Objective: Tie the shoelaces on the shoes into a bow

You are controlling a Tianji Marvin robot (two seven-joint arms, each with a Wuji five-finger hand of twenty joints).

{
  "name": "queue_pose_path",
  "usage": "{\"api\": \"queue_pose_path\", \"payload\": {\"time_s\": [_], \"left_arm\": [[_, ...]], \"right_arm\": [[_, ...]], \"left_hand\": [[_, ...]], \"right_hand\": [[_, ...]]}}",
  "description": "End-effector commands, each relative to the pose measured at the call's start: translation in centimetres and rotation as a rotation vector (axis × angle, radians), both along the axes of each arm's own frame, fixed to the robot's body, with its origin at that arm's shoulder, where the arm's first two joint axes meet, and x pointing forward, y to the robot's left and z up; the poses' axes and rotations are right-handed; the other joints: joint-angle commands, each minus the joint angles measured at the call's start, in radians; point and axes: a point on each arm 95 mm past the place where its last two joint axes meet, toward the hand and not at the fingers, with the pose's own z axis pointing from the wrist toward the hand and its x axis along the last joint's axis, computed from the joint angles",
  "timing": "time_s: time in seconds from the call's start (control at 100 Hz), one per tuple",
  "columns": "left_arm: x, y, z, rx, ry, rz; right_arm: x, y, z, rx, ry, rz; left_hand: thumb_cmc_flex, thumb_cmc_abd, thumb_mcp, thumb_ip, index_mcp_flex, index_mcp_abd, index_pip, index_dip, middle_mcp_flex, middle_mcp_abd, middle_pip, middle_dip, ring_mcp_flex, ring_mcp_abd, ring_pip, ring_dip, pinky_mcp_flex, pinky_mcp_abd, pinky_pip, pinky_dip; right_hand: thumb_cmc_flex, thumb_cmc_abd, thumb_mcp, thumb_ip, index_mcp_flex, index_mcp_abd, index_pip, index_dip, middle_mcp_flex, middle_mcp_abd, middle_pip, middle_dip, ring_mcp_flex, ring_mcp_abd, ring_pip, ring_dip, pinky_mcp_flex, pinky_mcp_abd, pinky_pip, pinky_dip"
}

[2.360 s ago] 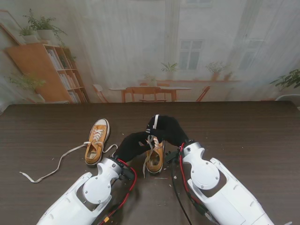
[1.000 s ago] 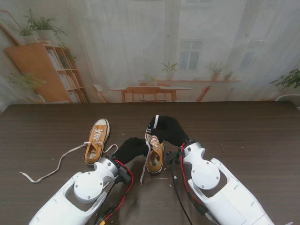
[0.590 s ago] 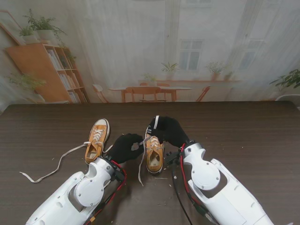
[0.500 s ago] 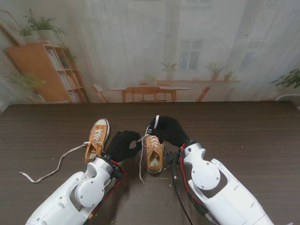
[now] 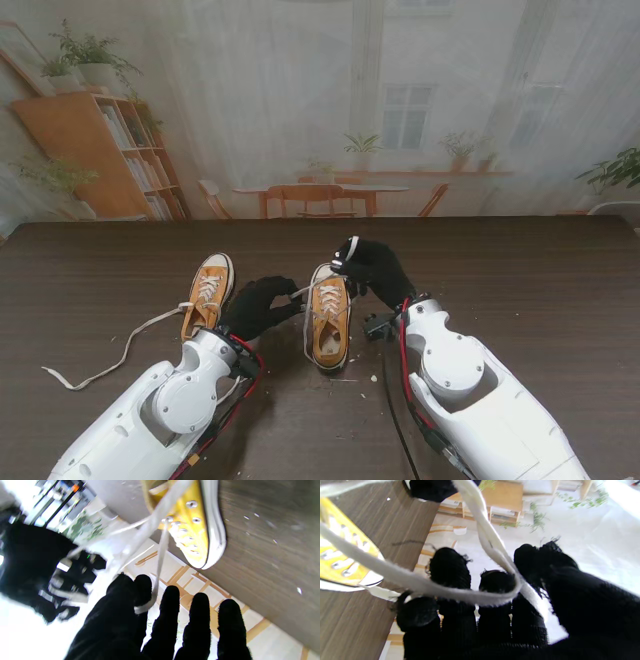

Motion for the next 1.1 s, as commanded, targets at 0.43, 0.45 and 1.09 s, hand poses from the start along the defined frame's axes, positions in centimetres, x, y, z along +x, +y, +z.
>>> {"api": "queue_pose_path", "payload": {"time_s": [0.43,0.45,1.09], "left_arm": [[-0.5,-3.5,0.3,-0.413,0.338,-0.048],[-0.6,-3.6,0.2,-0.430,0.355,-0.050],[-1.4,-5.3,-1.0,-0.425,0.466,-0.110]], "right_arm": [[0.6,-0.4,-1.1,0.007,0.052,-0.042],[0.5,-0.4,-1.1,0.004,0.048,-0.039],[-2.3,0.9,0.5,-0.078,-0.121,0.075]], "left_hand": [[-0.153,-0.061,0.326,-0.015,0.106,-0.029,0.070,0.058,-0.018,0.044,-0.059,-0.030,-0.078,0.038,-0.056,-0.033,-0.059,-0.022,-0.014,-0.009],[-0.146,-0.055,0.316,-0.019,0.126,-0.031,0.038,0.023,-0.023,0.043,-0.076,-0.043,-0.088,0.037,-0.065,-0.035,-0.068,-0.026,-0.020,-0.010],[-0.083,0.230,-0.127,0.016,-0.134,-0.122,-1.023,-0.630,-0.287,-0.009,-0.189,-0.097,-0.266,-0.036,-0.178,0.018,-0.213,-0.113,-0.326,0.106]], "right_hand": [[0.036,0.026,0.017,0.015,-0.002,-0.095,0.026,0.052,-0.015,-0.034,0.019,0.018,0.000,-0.012,0.013,0.010,0.003,-0.018,0.014,0.015],[0.035,0.027,0.017,0.016,-0.002,-0.095,0.026,0.052,-0.015,-0.034,0.019,0.018,0.000,-0.012,0.013,0.010,0.003,-0.018,0.014,0.015],[0.034,0.032,0.008,0.018,-0.005,-0.096,0.025,0.043,-0.013,-0.037,0.018,0.014,0.003,-0.016,0.011,0.007,0.003,-0.018,0.013,0.016]]}}
